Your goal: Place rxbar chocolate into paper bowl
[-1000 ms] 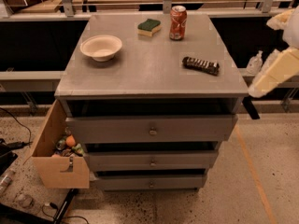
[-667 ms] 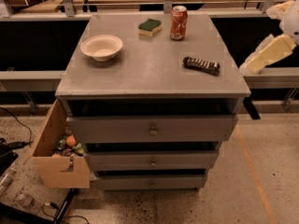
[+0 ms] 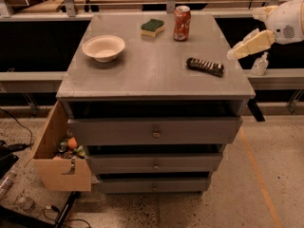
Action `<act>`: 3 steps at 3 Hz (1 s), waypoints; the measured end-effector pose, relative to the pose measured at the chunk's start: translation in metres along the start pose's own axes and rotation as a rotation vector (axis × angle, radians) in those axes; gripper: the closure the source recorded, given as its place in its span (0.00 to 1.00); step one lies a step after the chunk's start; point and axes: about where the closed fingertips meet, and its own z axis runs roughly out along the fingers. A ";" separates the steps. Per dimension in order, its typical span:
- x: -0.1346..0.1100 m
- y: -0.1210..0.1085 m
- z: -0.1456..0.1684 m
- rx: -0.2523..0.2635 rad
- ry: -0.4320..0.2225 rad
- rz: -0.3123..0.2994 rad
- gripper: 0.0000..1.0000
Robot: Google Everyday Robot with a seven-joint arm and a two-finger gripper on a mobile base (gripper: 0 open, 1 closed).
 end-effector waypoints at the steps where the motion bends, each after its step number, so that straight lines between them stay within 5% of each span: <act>1: 0.014 -0.008 0.038 -0.063 -0.084 0.049 0.00; 3: 0.024 -0.008 0.094 -0.126 -0.200 0.021 0.00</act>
Offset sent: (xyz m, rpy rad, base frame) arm 0.0667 0.0361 -0.0733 0.2193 -0.0439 0.1391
